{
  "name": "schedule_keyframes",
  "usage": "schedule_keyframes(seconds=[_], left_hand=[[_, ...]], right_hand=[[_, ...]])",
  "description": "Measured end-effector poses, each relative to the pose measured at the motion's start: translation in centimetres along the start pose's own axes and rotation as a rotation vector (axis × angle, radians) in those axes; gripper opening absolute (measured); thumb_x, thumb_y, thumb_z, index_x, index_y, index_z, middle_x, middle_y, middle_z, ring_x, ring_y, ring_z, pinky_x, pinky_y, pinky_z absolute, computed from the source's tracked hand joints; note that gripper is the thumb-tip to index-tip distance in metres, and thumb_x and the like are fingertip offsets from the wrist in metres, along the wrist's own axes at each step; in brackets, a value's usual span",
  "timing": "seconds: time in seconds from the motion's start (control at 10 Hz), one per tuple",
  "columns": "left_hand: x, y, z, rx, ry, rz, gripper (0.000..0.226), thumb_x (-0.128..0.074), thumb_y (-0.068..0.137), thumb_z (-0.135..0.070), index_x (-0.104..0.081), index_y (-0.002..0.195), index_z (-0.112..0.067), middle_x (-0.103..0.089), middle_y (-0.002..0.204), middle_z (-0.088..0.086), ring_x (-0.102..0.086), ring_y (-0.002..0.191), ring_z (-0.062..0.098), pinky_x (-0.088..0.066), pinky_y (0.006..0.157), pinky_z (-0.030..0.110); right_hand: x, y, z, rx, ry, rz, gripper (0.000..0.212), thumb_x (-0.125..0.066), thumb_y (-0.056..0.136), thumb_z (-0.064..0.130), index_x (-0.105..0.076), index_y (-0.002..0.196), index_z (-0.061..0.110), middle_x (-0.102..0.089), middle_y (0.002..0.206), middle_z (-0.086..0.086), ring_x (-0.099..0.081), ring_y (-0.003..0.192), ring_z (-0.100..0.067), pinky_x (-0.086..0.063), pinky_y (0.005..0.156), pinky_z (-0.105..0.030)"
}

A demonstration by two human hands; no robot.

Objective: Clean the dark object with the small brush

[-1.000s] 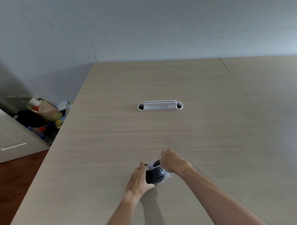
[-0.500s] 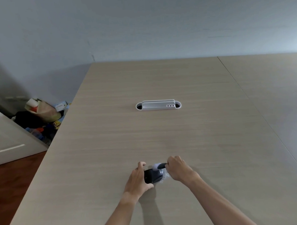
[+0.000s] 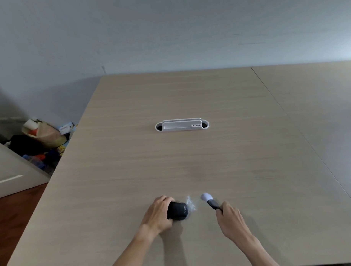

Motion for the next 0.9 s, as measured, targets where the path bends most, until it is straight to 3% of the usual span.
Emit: schedule_keyframes(seconds=[0.2, 0.3, 0.4, 0.5, 0.7, 0.8, 0.9], left_hand=[[0.6, 0.8, -2.5, -0.191, 0.243, 0.076, 0.064, -0.055, 0.063, -0.001, -0.051, 0.118, -0.033, -0.058, 0.122, -0.012, -0.045, 0.117, 0.018, -0.038, 0.096, 0.032], [0.8, 1.0, -4.0, -0.309, 0.354, 0.082, 0.065, -0.053, 0.067, 0.006, -0.051, 0.118, -0.033, -0.058, 0.125, -0.013, -0.045, 0.119, 0.019, -0.034, 0.095, 0.033], [0.7, 0.8, -5.2, -0.425, 0.442, 0.083, 0.063, -0.056, 0.069, 0.009, -0.053, 0.117, -0.032, -0.059, 0.126, -0.011, -0.048, 0.117, 0.020, -0.036, 0.095, 0.035], [-0.3, 0.3, -5.9, -0.541, 0.559, 0.082, 0.064, -0.073, 0.059, 0.001, -0.057, 0.108, -0.037, -0.061, 0.118, -0.015, -0.058, 0.107, 0.017, -0.048, 0.087, 0.033], [-0.4, 0.2, -6.2, -0.588, 0.564, 0.085, 0.066, -0.077, 0.056, -0.001, -0.055, 0.105, -0.039, -0.059, 0.121, -0.012, -0.059, 0.106, 0.015, -0.050, 0.087, 0.032], [-0.8, 0.2, -5.8, -0.567, 0.554, 0.106, 0.072, -0.079, 0.053, -0.003, -0.052, 0.109, -0.041, -0.057, 0.124, -0.011, -0.059, 0.107, 0.016, -0.050, 0.086, 0.031], [-0.3, 0.6, -5.0, -0.479, 0.489, 0.058, 0.092, -0.076, 0.049, -0.001, -0.043, 0.126, -0.041, -0.051, 0.135, -0.008, -0.055, 0.115, 0.017, -0.047, 0.093, 0.032]], right_hand=[[-0.6, 0.0, -0.1, -0.081, 0.090, -0.180, 0.034, -0.044, 0.090, 0.012, -0.032, 0.059, 0.019, -0.049, 0.082, -0.011, -0.043, 0.070, -0.025, -0.038, 0.066, -0.035], [-1.5, 0.1, 0.5, -0.100, 0.114, -0.197, 0.033, -0.047, 0.086, 0.009, -0.033, 0.057, 0.018, -0.050, 0.081, -0.011, -0.043, 0.070, -0.025, -0.035, 0.066, -0.032], [-2.5, -0.1, 0.7, -0.135, 0.105, -0.188, 0.022, -0.048, 0.084, 0.008, -0.043, 0.063, 0.014, -0.053, 0.083, -0.011, -0.043, 0.071, -0.024, -0.035, 0.067, -0.032], [-3.4, -0.4, 0.5, -0.156, 0.090, -0.191, 0.017, -0.049, 0.082, 0.009, -0.048, 0.066, 0.012, -0.053, 0.080, -0.008, -0.043, 0.070, -0.024, -0.035, 0.065, -0.032], [-4.0, -0.2, -0.1, -0.170, 0.103, -0.196, 0.027, -0.054, 0.081, 0.016, -0.039, 0.058, 0.014, -0.054, 0.071, -0.007, -0.046, 0.064, -0.025, -0.034, 0.059, -0.032], [-4.1, -0.2, -0.1, -0.190, 0.088, -0.175, 0.022, -0.056, 0.080, 0.020, -0.044, 0.065, 0.011, -0.059, 0.077, -0.009, -0.048, 0.068, -0.025, -0.038, 0.062, -0.033], [-3.3, -0.1, 0.3, -0.148, 0.117, -0.198, 0.026, -0.061, 0.080, 0.028, -0.045, 0.069, 0.011, -0.056, 0.075, -0.005, -0.049, 0.070, -0.024, -0.041, 0.064, -0.033]])
Point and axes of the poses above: each hand's wrist, its own y-axis towards the middle knuckle, its own x-axis out of the back of the hand, z = x × y, the point moved 8 cm from there along y, towards the middle knuckle
